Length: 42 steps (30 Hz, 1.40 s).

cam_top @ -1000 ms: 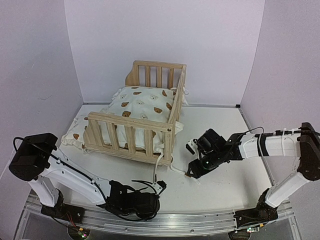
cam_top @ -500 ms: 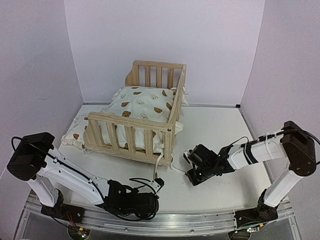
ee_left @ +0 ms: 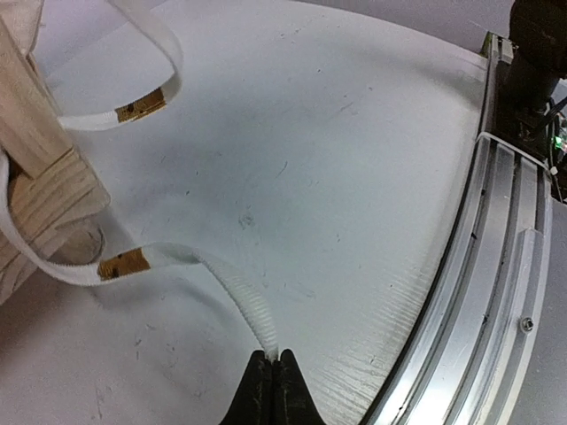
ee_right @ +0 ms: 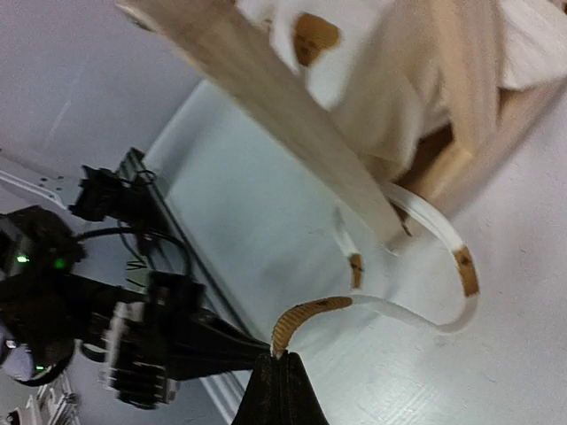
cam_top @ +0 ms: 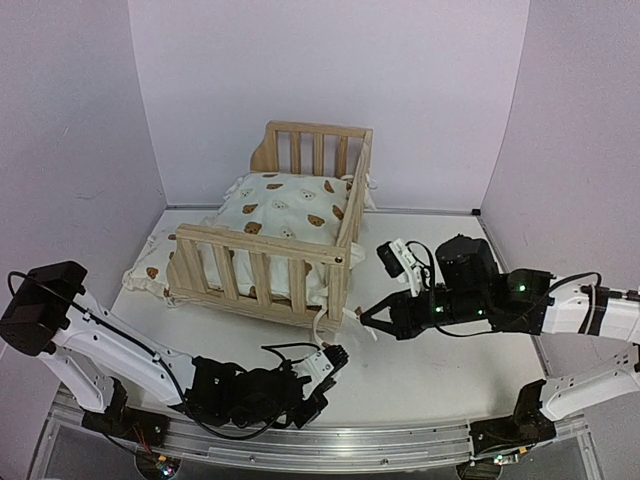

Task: Set up the pet bed

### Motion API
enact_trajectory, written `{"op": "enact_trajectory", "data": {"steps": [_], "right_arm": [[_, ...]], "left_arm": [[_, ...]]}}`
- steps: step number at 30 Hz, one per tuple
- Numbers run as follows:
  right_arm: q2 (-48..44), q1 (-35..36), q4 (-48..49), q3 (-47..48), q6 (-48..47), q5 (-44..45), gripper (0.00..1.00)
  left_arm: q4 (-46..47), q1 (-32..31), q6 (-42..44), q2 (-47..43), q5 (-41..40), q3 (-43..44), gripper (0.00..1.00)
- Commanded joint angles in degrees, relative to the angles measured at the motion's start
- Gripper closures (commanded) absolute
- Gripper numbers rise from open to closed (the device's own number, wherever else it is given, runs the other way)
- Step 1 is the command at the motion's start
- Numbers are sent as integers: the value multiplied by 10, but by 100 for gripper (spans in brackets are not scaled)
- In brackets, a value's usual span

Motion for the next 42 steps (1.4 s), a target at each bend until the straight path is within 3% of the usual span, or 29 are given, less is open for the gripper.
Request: {"op": "enact_trajectory", "data": {"steps": [1, 9, 15, 18, 19, 22, 25, 30, 33, 35, 39, 42], "right_arm": [[-1, 18, 85, 54, 44, -81, 100], [53, 65, 83, 146, 50, -21, 100], [149, 137, -7, 251, 3, 117, 100], [224, 177, -110, 333, 17, 251, 87], [244, 184, -147, 359, 21, 280, 77], [264, 189, -208, 394, 21, 304, 55], [228, 188, -214, 392, 12, 289, 46], [162, 177, -259, 393, -8, 305, 39], [105, 138, -289, 359, -11, 322, 36], [46, 74, -283, 297, -6, 298, 35], [-23, 2, -173, 106, -48, 199, 29], [-23, -3, -74, 7, -80, 129, 30]], "left_arm": [[122, -2, 104, -21, 8, -13, 100], [130, -3, 139, -11, 13, -20, 100], [128, -4, 162, 10, 8, -7, 100], [129, -5, 156, 13, 12, -1, 100], [129, -5, 154, 14, 14, 0, 100], [130, -11, 134, 12, 16, -2, 100], [129, -17, 125, 12, 21, -4, 100], [130, -19, 117, 6, 22, -3, 100], [131, -19, 106, -4, 25, 0, 100], [130, -17, 94, -8, 13, 3, 100], [130, -3, 73, -21, 19, 3, 100], [131, 8, 57, -40, 18, -9, 100]]}}
